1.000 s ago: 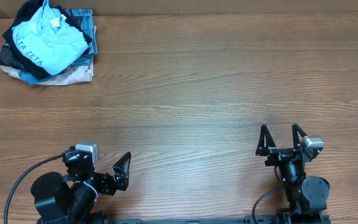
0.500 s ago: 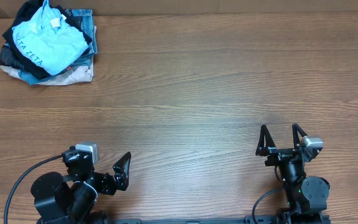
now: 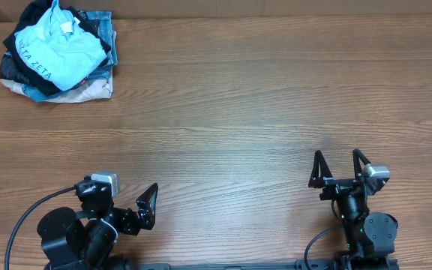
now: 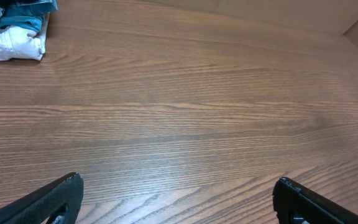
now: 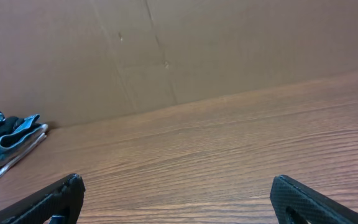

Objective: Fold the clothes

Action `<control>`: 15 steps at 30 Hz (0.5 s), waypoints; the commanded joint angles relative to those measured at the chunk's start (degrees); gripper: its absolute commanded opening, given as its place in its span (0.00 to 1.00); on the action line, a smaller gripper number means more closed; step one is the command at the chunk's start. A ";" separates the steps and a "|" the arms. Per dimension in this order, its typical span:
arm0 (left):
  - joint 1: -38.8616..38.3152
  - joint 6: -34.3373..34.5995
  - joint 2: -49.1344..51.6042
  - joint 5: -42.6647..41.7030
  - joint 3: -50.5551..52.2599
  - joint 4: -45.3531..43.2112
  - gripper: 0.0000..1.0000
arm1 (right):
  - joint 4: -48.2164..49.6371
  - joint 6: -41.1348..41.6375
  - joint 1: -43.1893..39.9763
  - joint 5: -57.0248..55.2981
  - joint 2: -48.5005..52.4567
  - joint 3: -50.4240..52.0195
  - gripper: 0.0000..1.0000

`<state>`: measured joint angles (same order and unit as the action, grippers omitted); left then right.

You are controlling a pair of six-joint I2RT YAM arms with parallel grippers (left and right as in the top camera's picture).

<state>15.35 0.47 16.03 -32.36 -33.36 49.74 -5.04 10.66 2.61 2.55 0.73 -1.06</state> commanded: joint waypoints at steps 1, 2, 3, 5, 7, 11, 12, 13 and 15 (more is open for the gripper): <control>-0.02 0.59 -0.20 -0.07 -0.09 -0.04 1.00 | 0.39 -0.24 -0.11 -0.11 -0.57 0.61 1.00; -0.04 0.59 -0.22 -0.07 -0.09 -0.04 1.00 | 0.39 -0.24 -0.11 -0.11 -0.57 0.61 1.00; -0.20 0.59 -0.26 -0.02 -0.09 -0.09 1.00 | 0.39 -0.24 -0.11 -0.11 -0.57 0.61 1.00; -1.01 0.55 -0.28 0.28 -0.09 -0.09 1.00 | 0.39 -0.24 -0.11 -0.11 -0.57 0.61 1.00; -3.13 1.14 -0.50 1.60 -0.09 -0.11 1.00 | 0.39 -0.24 -0.11 -0.11 -0.57 0.61 1.00; -9.94 10.23 -1.75 5.60 0.20 -2.54 1.00 | 0.39 -0.24 -0.11 -0.11 -0.57 0.61 1.00; -11.65 10.32 -2.38 7.74 0.57 -3.72 1.00 | 0.39 -0.24 -0.11 -0.11 -0.57 0.61 1.00; -13.29 10.29 -3.10 9.75 1.14 -5.29 1.00 | 0.39 -0.24 -0.11 -0.11 -0.57 0.61 1.00; -16.09 10.40 -5.03 12.98 3.34 -10.01 1.00 | 0.39 -0.24 -0.11 -0.11 -0.57 0.61 1.00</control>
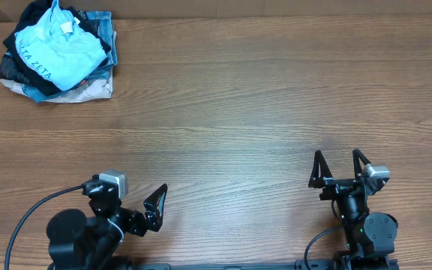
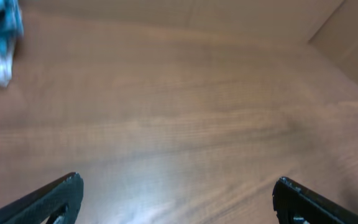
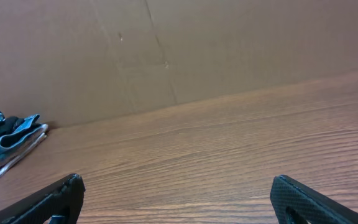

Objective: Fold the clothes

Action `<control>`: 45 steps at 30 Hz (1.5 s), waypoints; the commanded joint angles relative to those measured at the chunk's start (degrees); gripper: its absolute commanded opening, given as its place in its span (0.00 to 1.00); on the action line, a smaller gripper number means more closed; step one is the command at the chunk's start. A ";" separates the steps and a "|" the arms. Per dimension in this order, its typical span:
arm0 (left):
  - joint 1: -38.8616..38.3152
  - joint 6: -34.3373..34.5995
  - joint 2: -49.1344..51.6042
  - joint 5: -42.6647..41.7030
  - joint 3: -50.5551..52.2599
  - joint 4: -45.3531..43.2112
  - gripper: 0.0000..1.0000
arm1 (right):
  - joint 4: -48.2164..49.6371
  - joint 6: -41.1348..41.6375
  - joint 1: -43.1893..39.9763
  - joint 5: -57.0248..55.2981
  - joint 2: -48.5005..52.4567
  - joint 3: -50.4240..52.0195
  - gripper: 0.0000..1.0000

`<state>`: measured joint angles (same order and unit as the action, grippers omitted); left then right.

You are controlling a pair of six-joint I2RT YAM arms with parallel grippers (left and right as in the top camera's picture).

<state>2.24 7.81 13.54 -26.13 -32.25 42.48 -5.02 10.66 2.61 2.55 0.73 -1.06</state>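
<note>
A heap of clothes lies at the table's far left corner, a light blue printed shirt on top, dark and denim pieces under it. It shows blurred at the left edge of the left wrist view and small in the right wrist view. My left gripper is open near the front left edge, far from the heap. The right gripper stands open at the front right, nothing between its fingers.
The wooden table is ringed by a brown cardboard wall at the back and right. A black cable loops by the left arm's base.
My left arm has shifted a little to the right and its camera has tilted up, so the heap now sits at the view's left edge, blurred. The right arm has not moved.
</note>
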 commanded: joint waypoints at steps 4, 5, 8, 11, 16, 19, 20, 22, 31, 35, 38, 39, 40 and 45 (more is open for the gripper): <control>-4.57 8.04 -5.70 12.33 8.92 -12.74 1.00 | 0.37 -0.24 -0.11 -0.11 -0.57 0.61 1.00; -4.52 9.07 -6.43 13.27 11.04 -15.21 1.00 | 0.37 -0.24 -0.11 -0.11 -0.57 0.61 1.00; -4.50 9.38 -8.79 13.68 17.55 -22.75 1.00 | 0.37 -0.24 -0.11 -0.11 -0.57 0.61 1.00; -4.50 9.35 -11.34 13.44 22.18 -27.04 1.00 | 0.35 -0.24 -0.11 -0.11 -0.57 0.61 1.00; -4.11 7.80 -13.35 14.29 28.13 -33.57 1.00 | 0.37 -0.24 -0.11 -0.11 -0.57 0.61 1.00; -3.54 5.03 -13.35 14.36 30.82 -37.75 1.00 | 0.37 -0.24 -0.11 -0.11 -0.57 0.61 1.00; -3.28 4.15 -13.35 14.47 31.85 -39.01 1.00 | 0.37 -0.24 -0.11 -0.11 -0.57 0.61 1.00; -2.82 2.86 -13.35 15.37 32.02 -39.28 1.00 | 0.37 -0.24 -0.11 -0.11 -0.57 0.61 1.00; -1.11 -0.35 -13.35 16.04 32.00 -39.12 1.00 | 0.37 -0.24 -0.11 -0.11 -0.57 0.61 1.00; -1.14 -0.35 -13.33 16.04 32.00 -39.12 1.00 | 0.37 -0.24 -0.11 -0.11 -0.57 0.61 1.00; -1.14 -0.35 -13.33 16.04 32.00 -39.12 1.00 | 0.37 -0.24 -0.11 -0.11 -0.57 0.61 1.00; -1.14 -0.35 -13.33 16.04 32.00 -39.12 1.00 | 0.37 -0.24 -0.11 -0.11 -0.57 0.61 1.00; -1.14 -0.35 -13.33 16.04 32.00 -39.12 1.00 | 0.37 -0.24 -0.11 -0.11 -0.57 0.61 1.00; -1.14 -0.35 -13.33 16.04 32.00 -39.12 1.00 | 0.37 -0.24 -0.11 -0.11 -0.57 0.61 1.00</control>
